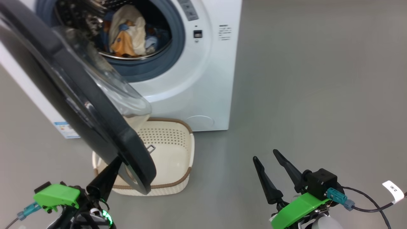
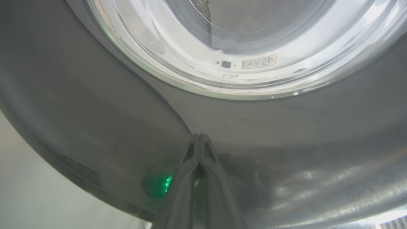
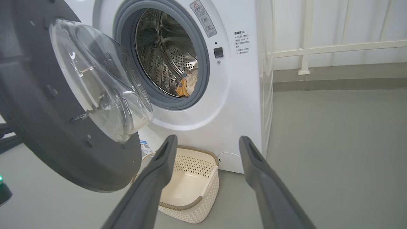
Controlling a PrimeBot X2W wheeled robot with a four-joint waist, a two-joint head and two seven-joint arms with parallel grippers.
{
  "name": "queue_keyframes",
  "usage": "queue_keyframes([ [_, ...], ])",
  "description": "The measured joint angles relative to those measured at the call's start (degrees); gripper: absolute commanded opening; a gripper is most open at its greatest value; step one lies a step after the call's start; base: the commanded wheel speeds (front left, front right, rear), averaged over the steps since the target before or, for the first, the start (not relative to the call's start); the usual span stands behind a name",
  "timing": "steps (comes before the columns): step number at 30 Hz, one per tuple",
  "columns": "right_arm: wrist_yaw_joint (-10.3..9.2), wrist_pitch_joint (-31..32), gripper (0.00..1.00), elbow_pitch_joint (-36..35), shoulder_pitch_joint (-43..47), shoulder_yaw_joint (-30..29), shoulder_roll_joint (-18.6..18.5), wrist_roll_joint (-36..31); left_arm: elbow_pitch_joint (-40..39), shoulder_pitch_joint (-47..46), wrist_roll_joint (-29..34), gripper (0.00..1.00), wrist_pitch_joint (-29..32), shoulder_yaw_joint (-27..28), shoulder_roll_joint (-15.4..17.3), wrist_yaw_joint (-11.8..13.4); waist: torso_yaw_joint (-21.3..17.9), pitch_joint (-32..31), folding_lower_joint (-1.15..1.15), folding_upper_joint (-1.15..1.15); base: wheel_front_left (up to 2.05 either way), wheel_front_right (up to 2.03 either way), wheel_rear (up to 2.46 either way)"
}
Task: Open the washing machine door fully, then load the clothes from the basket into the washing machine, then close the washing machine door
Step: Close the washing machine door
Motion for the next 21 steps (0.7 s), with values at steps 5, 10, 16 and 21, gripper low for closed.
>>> queue_keyframes([
  [5, 0.00, 0.0, 1.00, 0.0, 0.0, -0.1, 0.0, 0.0, 3.4, -1.6, -2.7, 0.00, -2.7, -0.3, 0.1, -1.6, -2.1, -0.2, 0.00, 0.00, 0.00, 0.00, 0.00],
  [10, 0.00, 0.0, 1.00, 0.0, 0.0, -0.6, 0.0, 0.0, 5.4, -2.8, -4.7, 0.00, -4.0, -1.8, 0.0, -3.5, -3.7, -0.6, 0.00, 0.00, 0.00, 0.00, 0.00],
  [16, 0.00, 0.0, 1.00, 0.0, 0.1, -0.8, 0.1, 0.0, 7.3, -3.9, -6.8, 0.00, -5.2, -3.9, 0.0, -5.0, -5.1, -1.0, 0.00, 0.00, 0.00, 0.00, 0.00],
  [21, 0.00, 0.0, 1.00, 0.0, 0.2, -1.3, 0.1, 0.0, 9.0, -5.5, -8.6, 0.00, -6.5, -6.0, 0.0, -6.0, -5.9, -1.3, 0.00, 0.00, 0.00, 0.00, 0.00],
])
